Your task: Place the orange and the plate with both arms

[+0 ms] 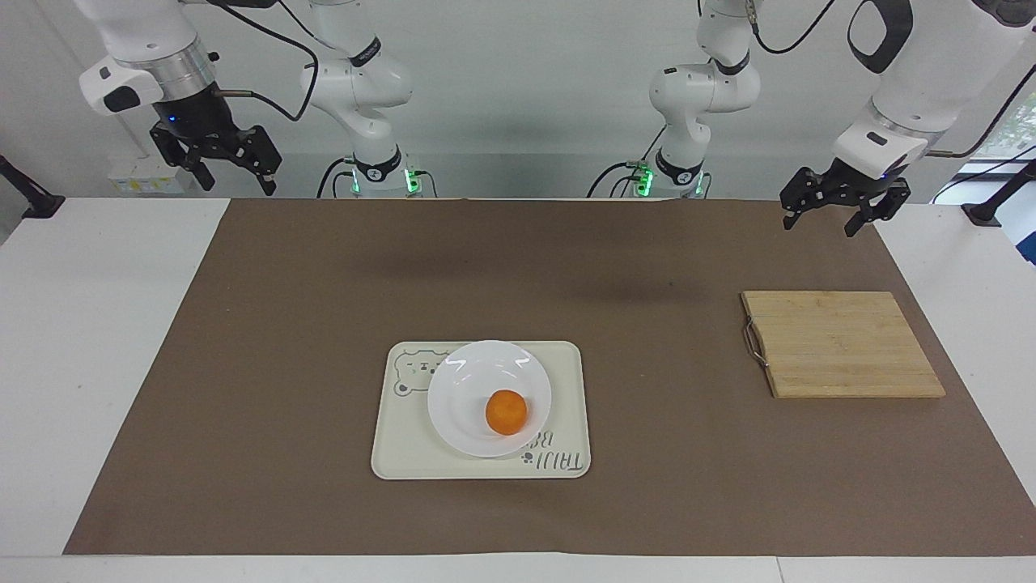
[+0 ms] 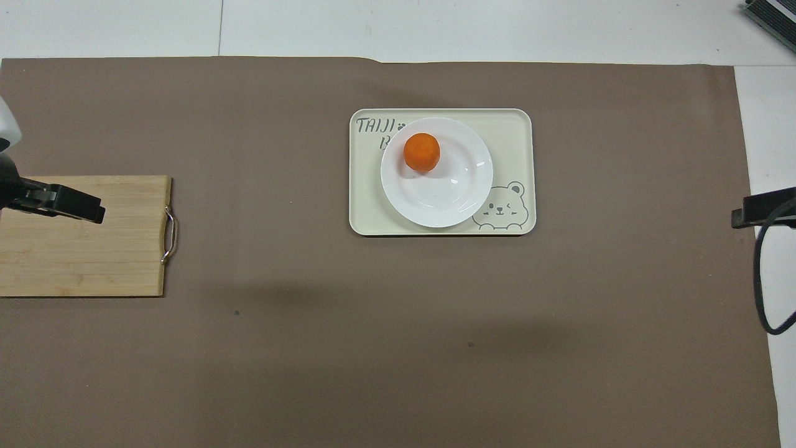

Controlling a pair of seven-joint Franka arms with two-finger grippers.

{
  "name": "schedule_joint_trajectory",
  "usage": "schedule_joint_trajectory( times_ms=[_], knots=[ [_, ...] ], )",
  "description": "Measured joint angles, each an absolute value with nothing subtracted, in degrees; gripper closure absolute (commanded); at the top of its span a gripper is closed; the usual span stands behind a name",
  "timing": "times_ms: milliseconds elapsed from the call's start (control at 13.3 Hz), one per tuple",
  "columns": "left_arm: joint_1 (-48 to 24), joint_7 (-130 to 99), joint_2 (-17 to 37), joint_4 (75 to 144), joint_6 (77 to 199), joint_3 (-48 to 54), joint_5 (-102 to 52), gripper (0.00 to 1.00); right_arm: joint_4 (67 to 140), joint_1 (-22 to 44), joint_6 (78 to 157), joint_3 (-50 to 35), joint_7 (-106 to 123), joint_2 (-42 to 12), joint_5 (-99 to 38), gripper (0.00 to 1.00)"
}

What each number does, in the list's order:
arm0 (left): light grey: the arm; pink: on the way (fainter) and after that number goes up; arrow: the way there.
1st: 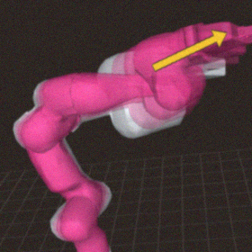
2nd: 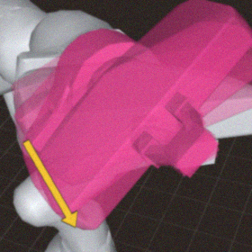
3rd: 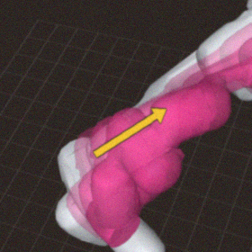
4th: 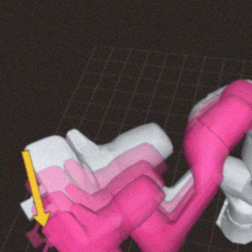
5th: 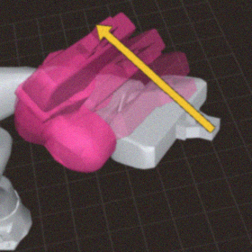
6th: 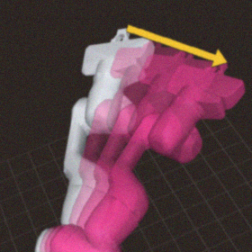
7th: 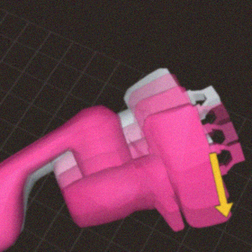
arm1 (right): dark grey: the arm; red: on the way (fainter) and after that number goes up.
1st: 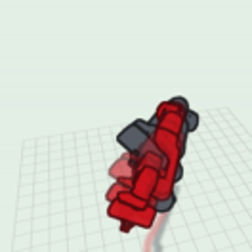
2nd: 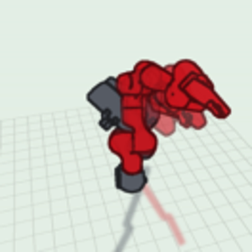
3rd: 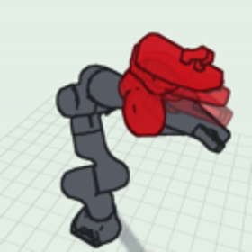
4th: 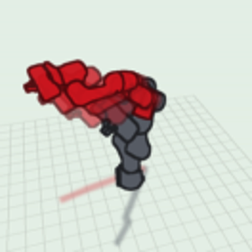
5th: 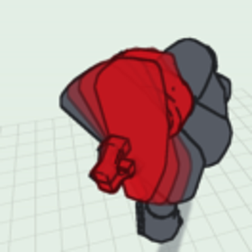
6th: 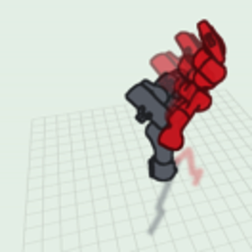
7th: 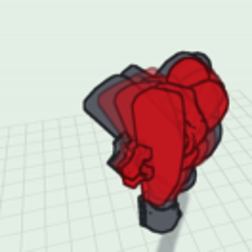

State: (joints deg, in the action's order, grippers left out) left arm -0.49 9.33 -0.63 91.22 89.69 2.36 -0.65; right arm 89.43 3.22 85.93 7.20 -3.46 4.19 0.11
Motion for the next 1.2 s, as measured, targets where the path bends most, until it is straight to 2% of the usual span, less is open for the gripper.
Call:
schedule_joint_trajectory(
  times_ms=[1201],
  knots=[
    [-0.49,9.33,-0.66,91.23,89.57,2.37,-0.65,0.0,89.29,3.89,85.98,5.17,-3.4,4.19,1.83,0.0]
  ],
)
